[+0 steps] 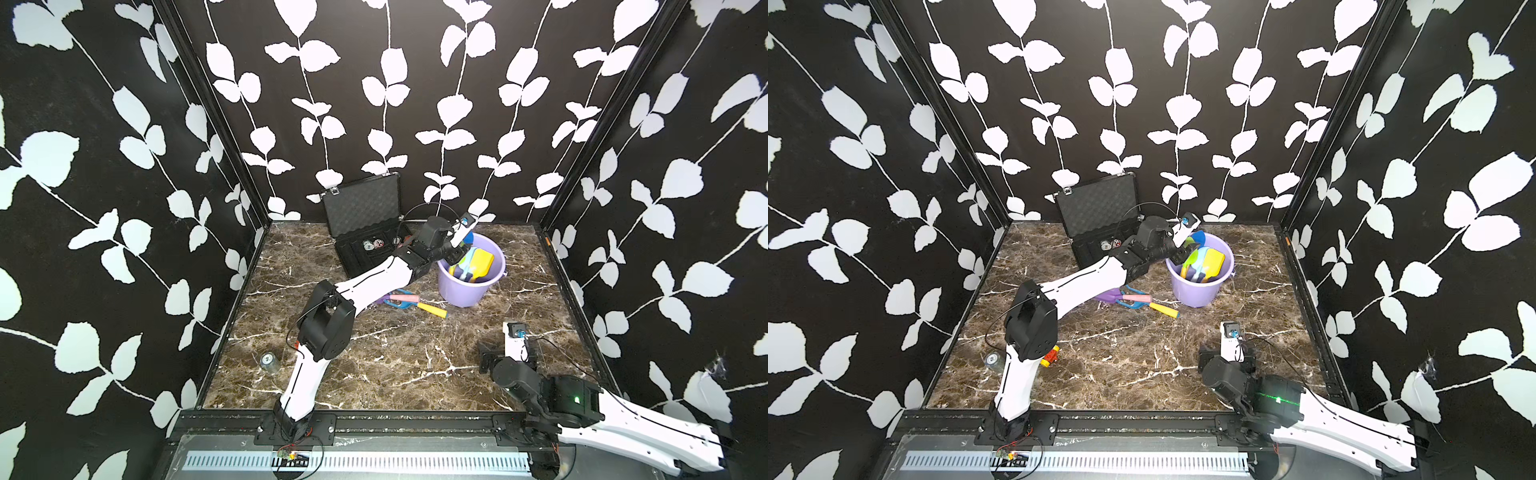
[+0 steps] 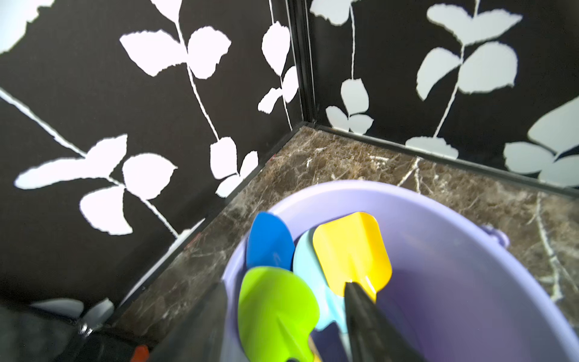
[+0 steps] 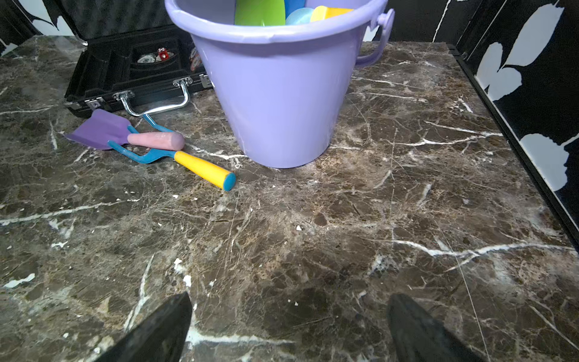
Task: Organize the gardening tools
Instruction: Place the gardening tool in the container, then pick up the gardening tool from the center of the board.
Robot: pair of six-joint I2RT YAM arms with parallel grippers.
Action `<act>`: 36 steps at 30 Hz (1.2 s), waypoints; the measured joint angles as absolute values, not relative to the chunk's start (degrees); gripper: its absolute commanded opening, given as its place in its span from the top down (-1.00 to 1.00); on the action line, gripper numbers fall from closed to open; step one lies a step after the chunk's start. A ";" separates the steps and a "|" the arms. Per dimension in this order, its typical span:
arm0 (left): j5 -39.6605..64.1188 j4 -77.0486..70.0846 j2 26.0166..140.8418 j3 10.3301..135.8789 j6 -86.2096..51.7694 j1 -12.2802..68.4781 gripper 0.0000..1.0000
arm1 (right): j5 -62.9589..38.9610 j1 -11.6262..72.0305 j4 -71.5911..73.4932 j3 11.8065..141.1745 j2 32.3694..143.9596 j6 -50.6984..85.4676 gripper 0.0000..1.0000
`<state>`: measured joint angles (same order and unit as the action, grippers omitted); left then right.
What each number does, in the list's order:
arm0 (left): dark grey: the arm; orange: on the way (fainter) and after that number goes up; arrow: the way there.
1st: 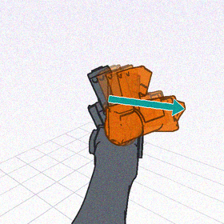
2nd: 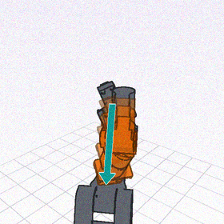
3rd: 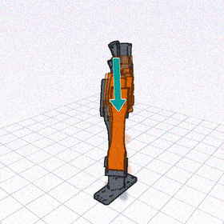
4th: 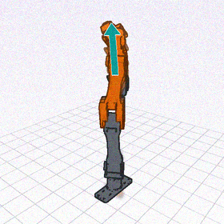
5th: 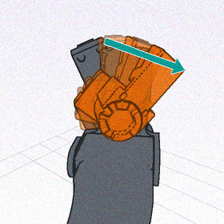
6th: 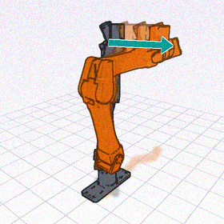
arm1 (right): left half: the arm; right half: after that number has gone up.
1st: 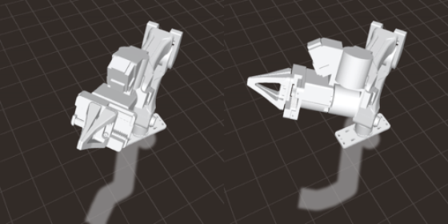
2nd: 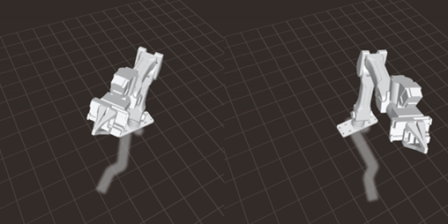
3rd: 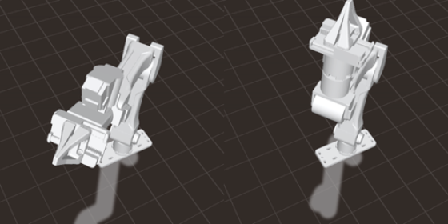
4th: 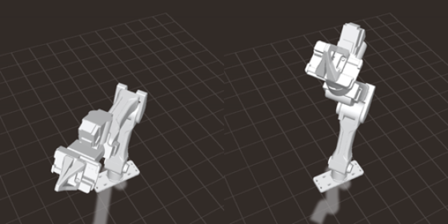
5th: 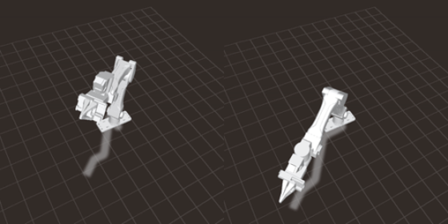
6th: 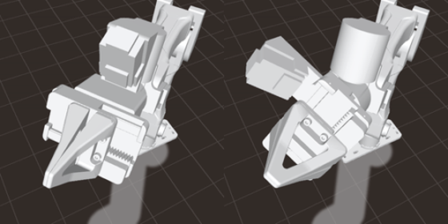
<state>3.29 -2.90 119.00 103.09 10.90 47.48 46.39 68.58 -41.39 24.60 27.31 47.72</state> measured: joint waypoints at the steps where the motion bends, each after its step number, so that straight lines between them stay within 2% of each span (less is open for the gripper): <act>1: 2.42 -2.87 117.73 101.47 10.17 47.48 -0.63 | 46.04 68.55 -41.01 24.62 27.79 47.35 -0.99; 5: -1.08 -3.07 110.32 93.82 6.96 47.48 -0.96 | 44.53 68.45 -39.35 25.17 30.63 45.63 -0.99; 6: -2.35 -2.87 108.07 91.88 6.20 47.48 -0.97 | 44.10 68.27 -39.00 25.47 31.64 45.21 -0.99; 14: -9.69 -1.06 89.78 76.47 -1.06 45.84 -0.98 | 38.76 63.05 -33.63 28.36 40.38 40.97 -0.99; 22: -13.93 1.17 71.81 56.80 -8.01 40.27 -0.97 | 30.17 57.04 -27.11 34.50 55.13 34.65 -0.99; 29: -16.73 3.36 56.12 47.31 -10.90 40.47 -0.98 | 24.32 54.87 -22.59 41.80 70.04 29.74 -0.99; 36: -20.88 6.09 46.68 39.24 -12.91 40.47 -0.97 | 21.43 54.68 -20.18 47.68 80.95 26.39 -0.99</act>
<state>-20.88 6.09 46.68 39.24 -12.91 40.47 21.43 54.68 -20.18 47.68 80.95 26.39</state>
